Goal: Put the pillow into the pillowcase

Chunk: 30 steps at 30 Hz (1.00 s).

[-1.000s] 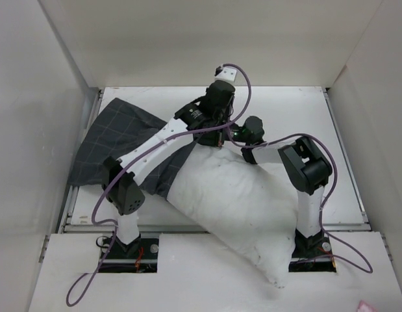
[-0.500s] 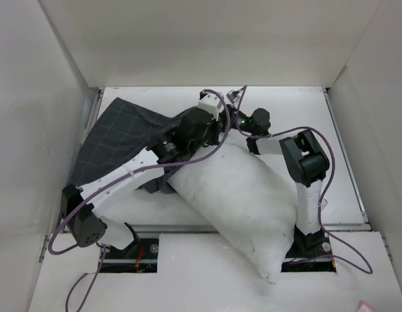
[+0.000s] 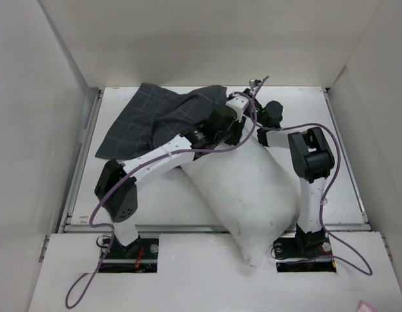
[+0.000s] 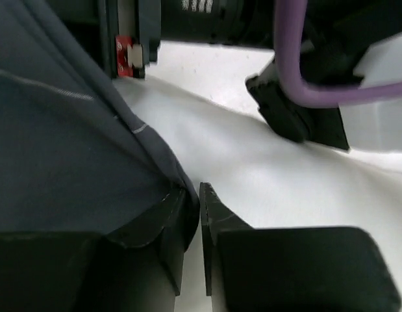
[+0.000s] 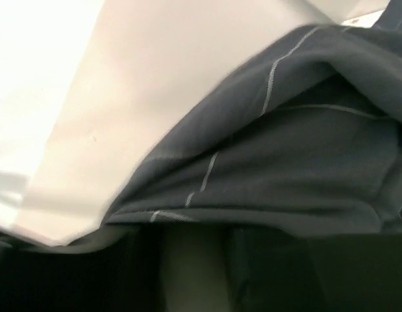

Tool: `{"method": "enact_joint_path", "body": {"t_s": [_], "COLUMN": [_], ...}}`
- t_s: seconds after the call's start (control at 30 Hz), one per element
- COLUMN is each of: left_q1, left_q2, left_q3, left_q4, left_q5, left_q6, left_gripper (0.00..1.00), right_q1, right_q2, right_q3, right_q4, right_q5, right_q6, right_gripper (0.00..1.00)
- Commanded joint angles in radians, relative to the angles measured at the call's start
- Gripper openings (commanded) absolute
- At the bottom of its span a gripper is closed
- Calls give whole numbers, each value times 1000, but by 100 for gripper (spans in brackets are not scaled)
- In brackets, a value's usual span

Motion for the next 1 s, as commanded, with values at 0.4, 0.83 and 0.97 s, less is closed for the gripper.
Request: {"method": "enact_joint_path", "body": {"t_s": [0.4, 0.83, 0.97], "left_q1": [10, 153, 182], "left_q2": [-403, -509, -491], "left_q3": [-161, -503, -569], "left_q4": [-121, -155, -59], "left_q5": [-237, -299, -279], "left_q6": [-188, -466, -421], "left_gripper": [100, 88, 84], "right_q1": [-146, 145, 445], "right_q2": [-408, -875, -874], "right_q3": [-202, -108, -120], "right_q4": [-717, -1560, -1634], "right_q5": [238, 772, 888], "right_q6": [-622, -1215, -1271], "right_gripper": [100, 100, 100]}}
